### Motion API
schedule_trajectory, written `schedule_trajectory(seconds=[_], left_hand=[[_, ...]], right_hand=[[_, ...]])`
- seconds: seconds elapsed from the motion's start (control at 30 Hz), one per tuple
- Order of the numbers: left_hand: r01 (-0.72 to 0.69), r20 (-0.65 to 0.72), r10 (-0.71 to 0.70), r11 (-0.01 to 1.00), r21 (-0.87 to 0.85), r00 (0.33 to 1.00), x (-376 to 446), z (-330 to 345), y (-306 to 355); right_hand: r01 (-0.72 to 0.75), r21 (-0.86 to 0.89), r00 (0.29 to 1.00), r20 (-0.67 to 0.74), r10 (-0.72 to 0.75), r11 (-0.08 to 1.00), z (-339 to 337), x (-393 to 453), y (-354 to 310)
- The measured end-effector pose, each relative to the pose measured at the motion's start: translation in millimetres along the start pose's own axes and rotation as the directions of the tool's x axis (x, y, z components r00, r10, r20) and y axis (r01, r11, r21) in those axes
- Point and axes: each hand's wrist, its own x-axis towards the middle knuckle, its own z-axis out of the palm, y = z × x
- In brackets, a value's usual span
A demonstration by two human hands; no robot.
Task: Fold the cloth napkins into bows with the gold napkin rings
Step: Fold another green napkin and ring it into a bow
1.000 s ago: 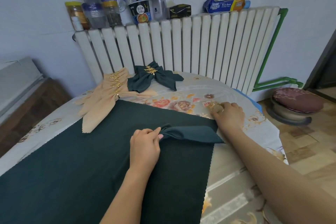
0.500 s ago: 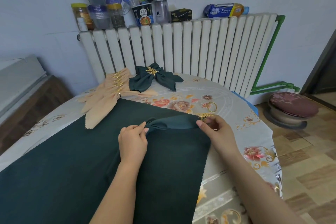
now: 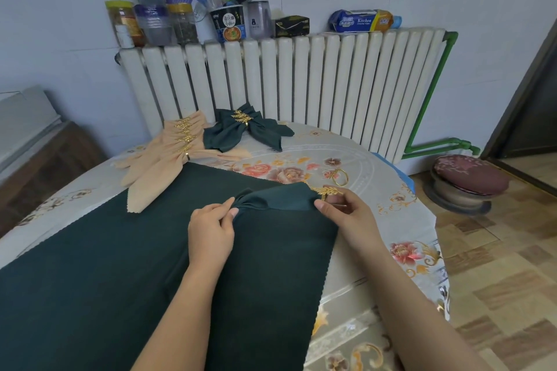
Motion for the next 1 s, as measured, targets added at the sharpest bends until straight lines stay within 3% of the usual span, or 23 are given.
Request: schedule_trajectory(seconds=[0.33, 0.5, 0.8, 1.0], left_hand=[[0.021, -0.02, -0.022, 0.999, -0.045, 1.0, 1, 1, -1], [0.004, -0.023, -0.005, 0.998, -0.062, 1.0, 1, 2, -2], [-0.123, -0.01, 0.123, 0.992, -0.01, 0.992, -2, 6, -1], [-0.368, 0.012, 0.368, 0.927, 0.068, 0.93, 6, -1, -12]], right_hand=[[-0.077, 0.273, 0.995, 0.081, 0.057, 0.959, 1, 2, -1], [-0.03, 0.287, 0.998, 0.063, 0.013, 0.957, 0, -1, -4], [0.14, -0.004, 0.99, 0.016, -0.14, 0.99, 0, -6, -6], [0.208, -0.201, 0.953, 0.262, -0.152, 0.957, -11, -6, -8]])
